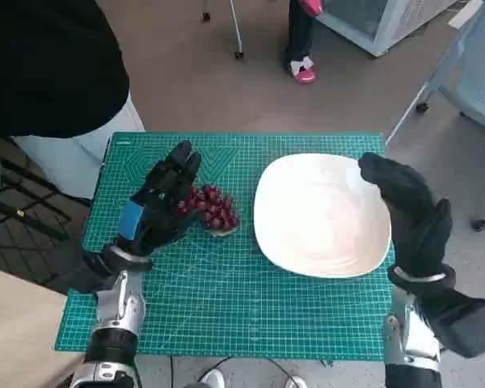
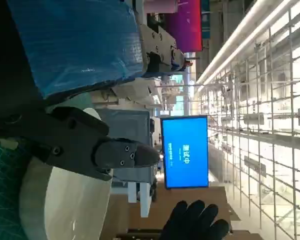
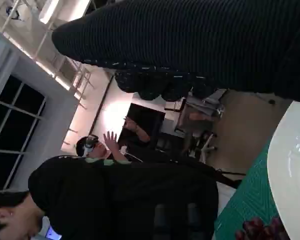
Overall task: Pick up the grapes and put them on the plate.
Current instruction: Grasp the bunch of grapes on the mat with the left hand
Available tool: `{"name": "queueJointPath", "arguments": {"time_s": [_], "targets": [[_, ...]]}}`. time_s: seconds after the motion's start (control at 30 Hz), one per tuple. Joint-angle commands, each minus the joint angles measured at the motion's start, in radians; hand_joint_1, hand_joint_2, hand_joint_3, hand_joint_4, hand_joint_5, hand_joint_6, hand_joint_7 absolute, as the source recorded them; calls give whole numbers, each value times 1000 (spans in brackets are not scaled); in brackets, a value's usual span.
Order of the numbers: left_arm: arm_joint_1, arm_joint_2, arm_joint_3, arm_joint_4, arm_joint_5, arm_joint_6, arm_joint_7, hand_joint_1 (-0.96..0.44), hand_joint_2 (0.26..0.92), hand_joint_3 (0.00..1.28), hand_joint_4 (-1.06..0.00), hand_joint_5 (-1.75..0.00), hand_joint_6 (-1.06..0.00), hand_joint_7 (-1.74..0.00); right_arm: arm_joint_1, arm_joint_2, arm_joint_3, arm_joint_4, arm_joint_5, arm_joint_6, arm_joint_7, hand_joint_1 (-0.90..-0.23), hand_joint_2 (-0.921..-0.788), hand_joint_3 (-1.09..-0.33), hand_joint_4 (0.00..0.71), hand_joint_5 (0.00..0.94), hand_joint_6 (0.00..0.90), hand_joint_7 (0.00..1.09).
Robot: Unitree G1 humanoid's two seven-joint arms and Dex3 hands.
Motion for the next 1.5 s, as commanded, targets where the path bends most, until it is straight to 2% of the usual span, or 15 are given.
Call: {"name": "queueJointPath", "arguments": {"time_s": [0.03,1.33,1.4,1.5], "targets": [[8,1,-3,-12,1,-3,1,-491,921,299,-158,0,-306,-1,27,-2,-4,1,-1,14,1,-614,-921,-842,398,1,200,140],[33,-5,-15,-47,-3,26,5,-479,921,302,-152,0,-296,0,59,2,-8,-33,0,32,-12,-613,-921,-844,399,1,200,139],[33,0,-16,-56,2,26,10,-477,921,290,-153,-1,-297,-1,59,2,-8,-34,-1,33,-13,-612,-921,-844,399,1,200,139],[29,20,-24,-77,40,13,36,-452,921,208,-152,-1,-297,-1,61,3,-8,-37,-1,35,-14,-612,-921,-843,400,1,201,139]]}}
